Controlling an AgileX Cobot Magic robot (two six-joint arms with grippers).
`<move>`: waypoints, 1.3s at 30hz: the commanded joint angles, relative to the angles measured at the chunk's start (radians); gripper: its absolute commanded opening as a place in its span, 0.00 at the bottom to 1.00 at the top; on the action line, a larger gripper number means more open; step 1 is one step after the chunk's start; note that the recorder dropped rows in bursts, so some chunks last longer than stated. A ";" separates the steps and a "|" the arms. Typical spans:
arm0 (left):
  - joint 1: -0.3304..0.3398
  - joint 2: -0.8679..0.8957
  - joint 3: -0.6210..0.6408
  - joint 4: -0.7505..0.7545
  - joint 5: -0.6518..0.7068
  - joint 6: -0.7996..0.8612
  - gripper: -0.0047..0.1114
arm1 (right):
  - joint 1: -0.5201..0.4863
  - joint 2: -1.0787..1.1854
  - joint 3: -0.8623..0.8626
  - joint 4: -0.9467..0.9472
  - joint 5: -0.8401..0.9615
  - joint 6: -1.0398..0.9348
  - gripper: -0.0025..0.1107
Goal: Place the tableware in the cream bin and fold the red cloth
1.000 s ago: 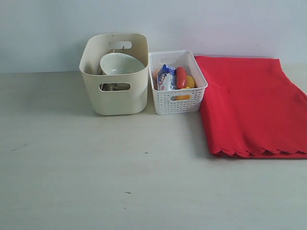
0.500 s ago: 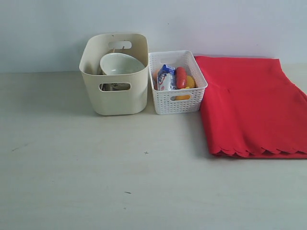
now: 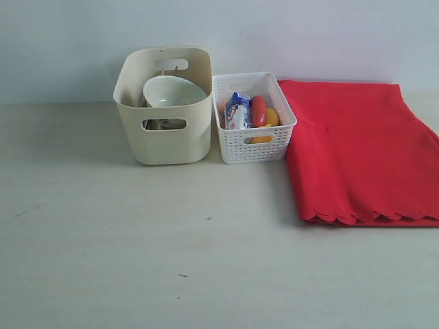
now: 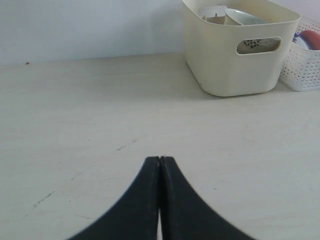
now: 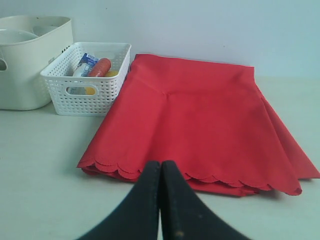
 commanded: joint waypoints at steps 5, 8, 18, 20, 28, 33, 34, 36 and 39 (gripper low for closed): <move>0.003 -0.006 0.003 -0.002 -0.005 -0.002 0.04 | -0.007 -0.006 0.004 -0.007 -0.017 0.005 0.02; 0.003 -0.006 0.003 -0.002 -0.005 -0.002 0.04 | -0.007 -0.006 0.004 -0.007 -0.017 0.005 0.02; 0.003 -0.006 0.003 -0.002 -0.005 -0.002 0.04 | -0.007 -0.006 0.004 -0.007 -0.017 0.005 0.02; 0.003 -0.006 0.003 -0.002 -0.005 -0.002 0.04 | -0.007 -0.006 0.004 -0.007 -0.017 0.005 0.02; 0.003 -0.006 0.003 -0.002 -0.005 -0.002 0.04 | -0.007 -0.006 0.004 -0.007 -0.017 0.005 0.02; 0.003 -0.006 0.003 -0.002 -0.005 -0.002 0.04 | -0.007 -0.006 0.004 -0.007 -0.017 0.005 0.02; 0.003 -0.006 0.003 -0.002 -0.005 -0.002 0.04 | -0.007 -0.006 0.004 -0.007 -0.017 0.005 0.02; 0.003 -0.006 0.003 -0.002 -0.005 -0.002 0.04 | -0.007 -0.006 0.004 -0.007 -0.017 0.005 0.02; 0.003 -0.006 0.003 -0.002 -0.005 -0.002 0.04 | -0.007 -0.006 0.004 -0.007 -0.017 0.005 0.02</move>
